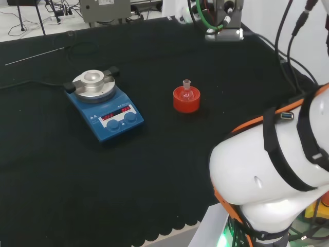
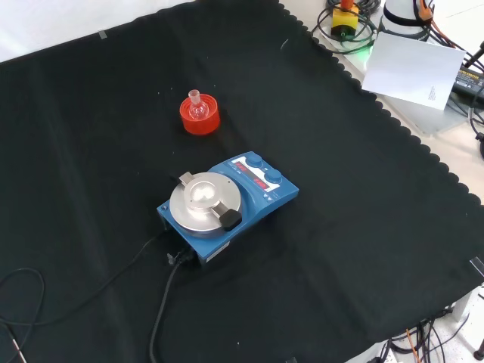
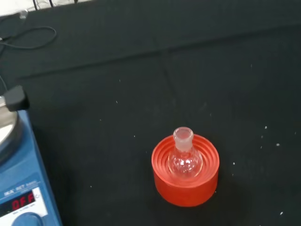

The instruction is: Pick up the round-bottom flask.

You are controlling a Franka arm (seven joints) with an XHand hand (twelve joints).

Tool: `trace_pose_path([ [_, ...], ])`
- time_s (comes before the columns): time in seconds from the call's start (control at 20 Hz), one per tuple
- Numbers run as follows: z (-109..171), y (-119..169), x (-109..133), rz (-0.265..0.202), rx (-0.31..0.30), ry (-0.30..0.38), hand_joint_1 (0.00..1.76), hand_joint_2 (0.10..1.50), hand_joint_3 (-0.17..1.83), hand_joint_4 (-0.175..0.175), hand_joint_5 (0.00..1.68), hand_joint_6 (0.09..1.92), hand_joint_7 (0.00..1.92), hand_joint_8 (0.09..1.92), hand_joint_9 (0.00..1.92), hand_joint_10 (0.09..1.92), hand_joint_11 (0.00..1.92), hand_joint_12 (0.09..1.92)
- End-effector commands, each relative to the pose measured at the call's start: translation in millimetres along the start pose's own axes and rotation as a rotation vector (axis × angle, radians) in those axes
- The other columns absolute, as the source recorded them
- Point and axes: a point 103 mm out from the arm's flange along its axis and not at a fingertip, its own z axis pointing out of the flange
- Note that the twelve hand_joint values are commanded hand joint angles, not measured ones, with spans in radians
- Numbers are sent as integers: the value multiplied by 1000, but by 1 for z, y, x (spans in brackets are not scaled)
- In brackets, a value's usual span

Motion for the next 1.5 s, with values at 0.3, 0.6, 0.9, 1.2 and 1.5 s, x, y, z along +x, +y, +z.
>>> trace_pose_path([
  [0.3, 89, 60, -23, 38, -26, 125, 498, 1073, 181, -53, 402, 87, 180, 643, 284, 747, 0, 1144],
  [0.6, 118, 72, -26, 55, 7, 156, 629, 992, 186, -65, 473, 87, 216, 690, 330, 755, 0, 1204],
  [0.9, 150, 80, -36, 73, 39, 165, 668, 959, 199, -69, 497, 87, 228, 701, 342, 755, 0, 1218],
  [1.2, 181, 85, -39, 65, 38, 184, 705, 849, 376, -70, 521, 87, 206, 718, 335, 759, 0, 1228],
  [1.5, 199, 91, -43, 60, 48, 205, 751, 777, 460, -72, 549, 87, 183, 719, 315, 763, 0, 1234],
])
